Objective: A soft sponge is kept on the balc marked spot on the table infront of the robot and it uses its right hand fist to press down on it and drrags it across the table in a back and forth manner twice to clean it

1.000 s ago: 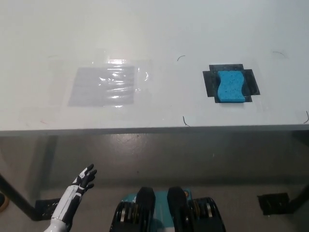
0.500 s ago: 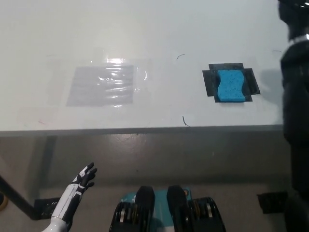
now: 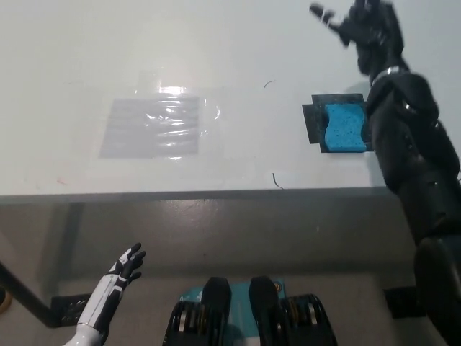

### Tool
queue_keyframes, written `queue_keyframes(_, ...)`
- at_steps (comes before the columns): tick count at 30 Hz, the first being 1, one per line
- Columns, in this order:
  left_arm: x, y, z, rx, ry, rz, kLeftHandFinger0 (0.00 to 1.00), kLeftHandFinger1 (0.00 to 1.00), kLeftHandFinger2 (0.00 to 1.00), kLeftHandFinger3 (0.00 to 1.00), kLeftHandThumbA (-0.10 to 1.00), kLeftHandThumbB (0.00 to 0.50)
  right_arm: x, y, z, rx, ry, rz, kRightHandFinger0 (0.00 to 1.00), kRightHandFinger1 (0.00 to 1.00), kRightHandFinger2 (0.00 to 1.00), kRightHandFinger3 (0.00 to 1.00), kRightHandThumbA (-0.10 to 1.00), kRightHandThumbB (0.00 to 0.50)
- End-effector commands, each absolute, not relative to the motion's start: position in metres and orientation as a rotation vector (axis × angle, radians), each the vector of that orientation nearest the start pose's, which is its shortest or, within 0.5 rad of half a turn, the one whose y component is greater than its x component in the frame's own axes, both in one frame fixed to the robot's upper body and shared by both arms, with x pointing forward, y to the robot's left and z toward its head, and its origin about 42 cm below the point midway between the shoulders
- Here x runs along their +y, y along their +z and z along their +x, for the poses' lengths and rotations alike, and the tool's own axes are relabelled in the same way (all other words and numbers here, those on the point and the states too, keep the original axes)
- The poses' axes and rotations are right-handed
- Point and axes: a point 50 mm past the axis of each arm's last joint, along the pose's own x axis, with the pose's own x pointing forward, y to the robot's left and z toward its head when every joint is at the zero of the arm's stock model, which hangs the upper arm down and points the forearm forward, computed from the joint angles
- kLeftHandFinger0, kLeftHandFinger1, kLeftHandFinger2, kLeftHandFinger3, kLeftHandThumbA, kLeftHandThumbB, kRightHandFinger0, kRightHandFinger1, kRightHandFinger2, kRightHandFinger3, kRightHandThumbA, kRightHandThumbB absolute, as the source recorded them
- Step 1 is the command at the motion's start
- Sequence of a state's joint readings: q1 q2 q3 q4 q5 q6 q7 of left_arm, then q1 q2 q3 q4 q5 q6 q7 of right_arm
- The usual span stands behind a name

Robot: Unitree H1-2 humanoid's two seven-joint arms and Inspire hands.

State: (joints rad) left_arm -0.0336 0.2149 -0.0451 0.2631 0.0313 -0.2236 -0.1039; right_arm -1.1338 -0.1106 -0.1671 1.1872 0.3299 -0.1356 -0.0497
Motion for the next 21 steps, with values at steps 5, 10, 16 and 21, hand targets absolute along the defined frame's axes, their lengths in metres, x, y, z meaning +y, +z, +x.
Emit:
queue_keyframes(5,0.272,0.068,0.29,-0.044,-0.187,0.258,1.0,1.0,1.0,1.0,1.0,0.5,-0.187,0.282,0.586,-0.057,-0.062,0.276,0.0,0.0,0.01,0.02,1.0,0.327)
queue_keyframes(10,0.271,0.069,0.291,-0.049,-0.186,0.257,1.0,1.0,1.0,1.0,1.0,0.494,-0.191,0.247,0.577,0.034,-0.091,0.248,0.0,0.0,0.0,0.0,1.0,0.227)
queue_keyframes(16,0.27,0.067,0.293,-0.055,-0.19,0.262,1.0,1.0,1.0,1.0,1.0,0.492,-0.195,0.195,0.558,0.166,-0.119,0.258,0.0,0.0,0.01,0.05,1.0,0.207)
queue_keyframes(21,0.269,0.067,0.294,-0.051,-0.19,0.257,1.0,1.0,1.0,1.0,1.0,0.492,-0.187,0.17,0.546,0.216,-0.113,0.279,0.0,0.0,0.0,0.04,1.0,0.186)
